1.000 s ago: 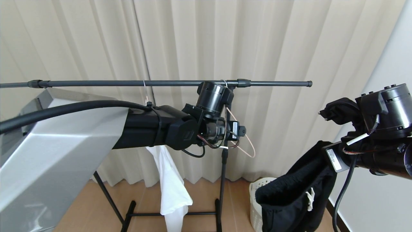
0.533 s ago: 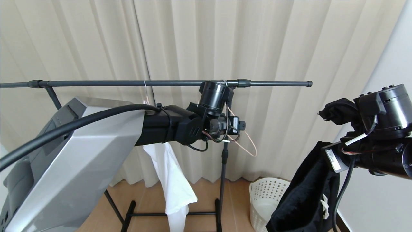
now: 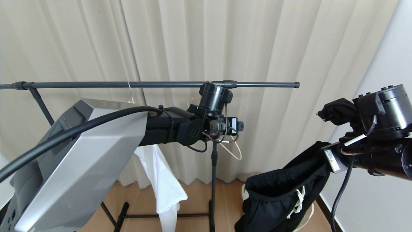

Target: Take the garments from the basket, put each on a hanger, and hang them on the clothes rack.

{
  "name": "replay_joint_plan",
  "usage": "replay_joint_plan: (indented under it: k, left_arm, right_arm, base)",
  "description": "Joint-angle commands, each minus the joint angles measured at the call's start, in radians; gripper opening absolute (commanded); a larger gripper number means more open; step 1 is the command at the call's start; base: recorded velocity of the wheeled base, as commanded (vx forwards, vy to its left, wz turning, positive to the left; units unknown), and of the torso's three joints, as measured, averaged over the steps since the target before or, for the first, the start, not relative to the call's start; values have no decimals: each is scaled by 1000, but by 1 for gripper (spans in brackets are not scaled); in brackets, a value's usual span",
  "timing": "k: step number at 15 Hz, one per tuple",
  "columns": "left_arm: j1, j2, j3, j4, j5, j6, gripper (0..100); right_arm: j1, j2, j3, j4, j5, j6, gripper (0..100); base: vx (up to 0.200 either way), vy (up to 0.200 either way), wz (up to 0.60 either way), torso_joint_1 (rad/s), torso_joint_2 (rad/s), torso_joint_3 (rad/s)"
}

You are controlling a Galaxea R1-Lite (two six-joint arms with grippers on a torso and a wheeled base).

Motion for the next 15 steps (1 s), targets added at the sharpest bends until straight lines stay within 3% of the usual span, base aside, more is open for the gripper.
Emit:
replay_joint_plan:
  k: [1, 11, 15]
  left_arm:
    - [-2, 3, 0, 0, 0, -3, 100]
    - [21, 125, -73, 15, 96, 11, 100]
    - [47, 108, -66, 95, 217, 7, 100]
  right_arm:
    - [0, -2, 2, 0, -1, -1, 0]
    - [0, 3, 0, -1, -1, 0, 0]
    - [0, 4, 0, -1, -1, -1, 0]
  base:
    - [0, 0, 0, 0, 0, 0]
    - [0, 0, 0, 0, 0, 0]
    - [0, 0, 0, 0, 0, 0]
